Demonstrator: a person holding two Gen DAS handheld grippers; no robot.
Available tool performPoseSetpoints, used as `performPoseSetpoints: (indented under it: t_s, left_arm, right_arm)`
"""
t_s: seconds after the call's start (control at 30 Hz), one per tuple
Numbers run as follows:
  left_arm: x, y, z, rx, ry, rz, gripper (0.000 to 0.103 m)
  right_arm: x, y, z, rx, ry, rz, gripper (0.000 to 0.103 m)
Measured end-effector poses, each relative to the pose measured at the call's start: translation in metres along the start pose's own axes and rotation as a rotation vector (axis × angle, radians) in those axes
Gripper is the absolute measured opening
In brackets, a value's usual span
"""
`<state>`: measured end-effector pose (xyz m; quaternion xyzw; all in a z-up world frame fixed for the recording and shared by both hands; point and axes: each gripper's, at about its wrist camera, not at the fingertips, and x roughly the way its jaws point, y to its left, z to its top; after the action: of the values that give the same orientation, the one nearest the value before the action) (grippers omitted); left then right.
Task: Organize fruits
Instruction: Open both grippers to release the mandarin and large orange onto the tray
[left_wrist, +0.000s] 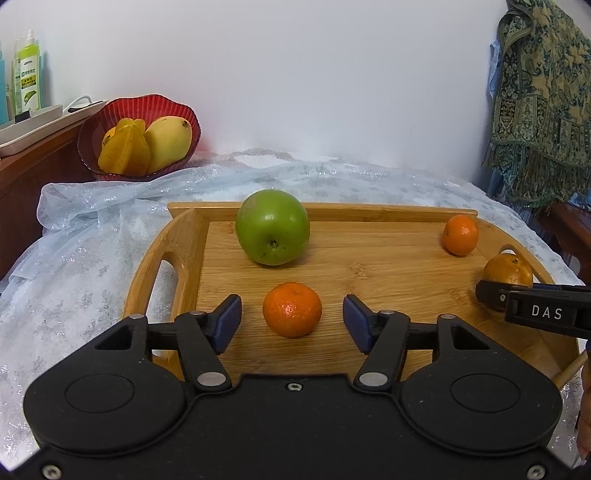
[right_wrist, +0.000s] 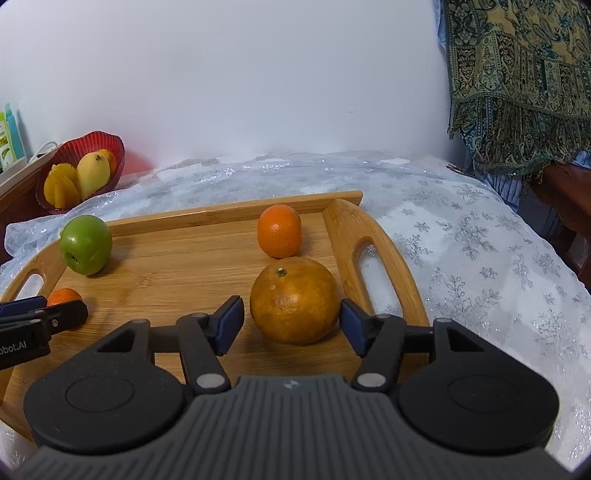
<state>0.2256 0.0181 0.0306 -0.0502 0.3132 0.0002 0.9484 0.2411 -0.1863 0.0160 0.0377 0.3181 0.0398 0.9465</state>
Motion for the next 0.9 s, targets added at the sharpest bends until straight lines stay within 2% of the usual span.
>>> performPoseSetpoints:
  t_s: [0.5,0.9]
  left_arm:
    - [-0.013,-0.003,-0.005,0.019,-0.028,0.0,0.071]
    - [-0.033,-0.003,-0.012,0.005,-0.047,-0.026,0.08]
  right_arm:
    - [-0.013,0.006,-0.006,-0.011,-0.025,0.0,0.078]
    - [-0.035,0.013,-0.013,-0.032,-0.083,0.007,0.085]
